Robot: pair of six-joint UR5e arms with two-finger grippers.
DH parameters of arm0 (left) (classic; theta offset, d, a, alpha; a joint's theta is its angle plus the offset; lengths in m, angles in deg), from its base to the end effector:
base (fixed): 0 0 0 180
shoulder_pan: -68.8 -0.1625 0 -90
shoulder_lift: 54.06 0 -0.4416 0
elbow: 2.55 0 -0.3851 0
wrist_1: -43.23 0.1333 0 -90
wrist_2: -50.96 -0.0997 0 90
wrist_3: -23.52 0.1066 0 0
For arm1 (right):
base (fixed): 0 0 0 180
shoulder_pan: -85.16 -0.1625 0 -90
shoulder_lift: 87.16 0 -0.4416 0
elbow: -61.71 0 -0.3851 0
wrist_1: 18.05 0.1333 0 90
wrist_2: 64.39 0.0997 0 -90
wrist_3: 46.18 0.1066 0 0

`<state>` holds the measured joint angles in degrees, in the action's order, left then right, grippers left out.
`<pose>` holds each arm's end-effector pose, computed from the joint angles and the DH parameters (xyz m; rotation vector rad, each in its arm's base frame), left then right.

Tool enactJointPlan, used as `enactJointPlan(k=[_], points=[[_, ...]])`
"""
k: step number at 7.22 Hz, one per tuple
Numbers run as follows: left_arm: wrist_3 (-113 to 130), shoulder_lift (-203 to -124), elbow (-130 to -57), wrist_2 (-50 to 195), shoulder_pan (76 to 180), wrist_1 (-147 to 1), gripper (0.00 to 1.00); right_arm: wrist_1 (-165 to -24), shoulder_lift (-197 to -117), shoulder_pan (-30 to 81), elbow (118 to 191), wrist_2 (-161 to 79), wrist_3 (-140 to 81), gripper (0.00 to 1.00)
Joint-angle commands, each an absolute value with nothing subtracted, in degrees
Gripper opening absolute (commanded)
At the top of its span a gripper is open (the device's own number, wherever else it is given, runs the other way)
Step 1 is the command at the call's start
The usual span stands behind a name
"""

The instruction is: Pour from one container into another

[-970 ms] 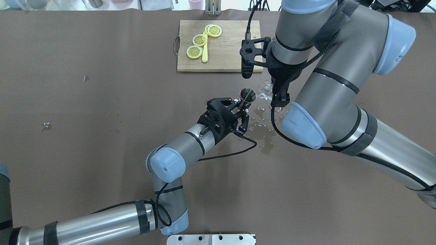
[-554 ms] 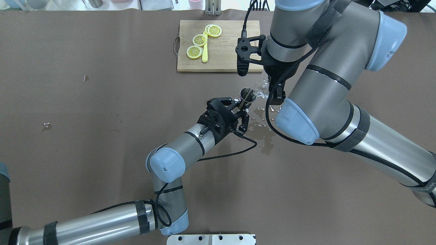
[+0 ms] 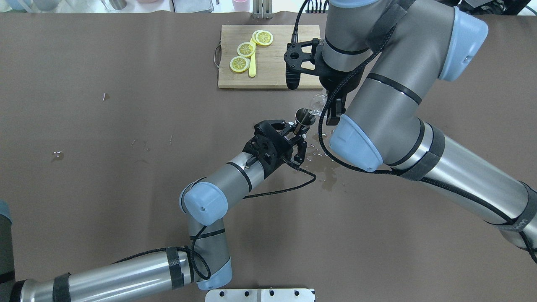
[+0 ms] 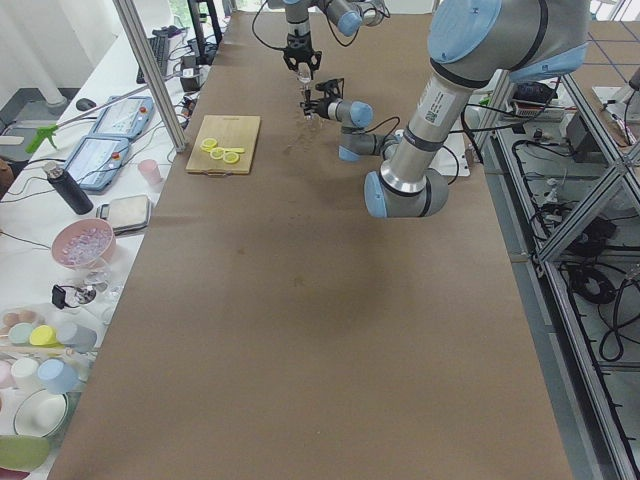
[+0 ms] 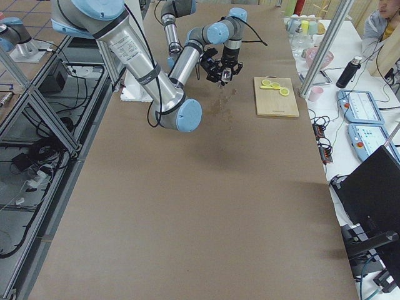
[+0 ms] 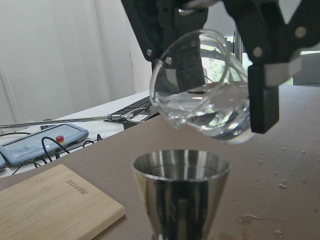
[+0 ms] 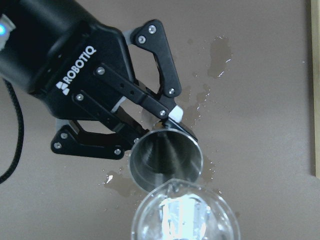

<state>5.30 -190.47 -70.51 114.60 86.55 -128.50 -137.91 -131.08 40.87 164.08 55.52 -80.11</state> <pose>0.6447 -0.3960 0.1858 1.4933 1.0552 0.2396 -0.4103 -0.5122 0.1741 0.4754 -0.6138 -1.4568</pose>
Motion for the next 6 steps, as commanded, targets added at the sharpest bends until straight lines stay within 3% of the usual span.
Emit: enactJointPlan(k=[1, 6], points=[[5.23, -190.47, -70.58, 114.60, 86.55, -128.51, 0.00, -139.42, -130.31, 40.86, 164.10, 55.41, -80.02, 0.00], [5.32, -190.29, -71.28, 114.60, 86.55, -128.69, 0.00, -142.59, -129.78, 41.13, 164.28, 54.71, -80.02, 0.00]])
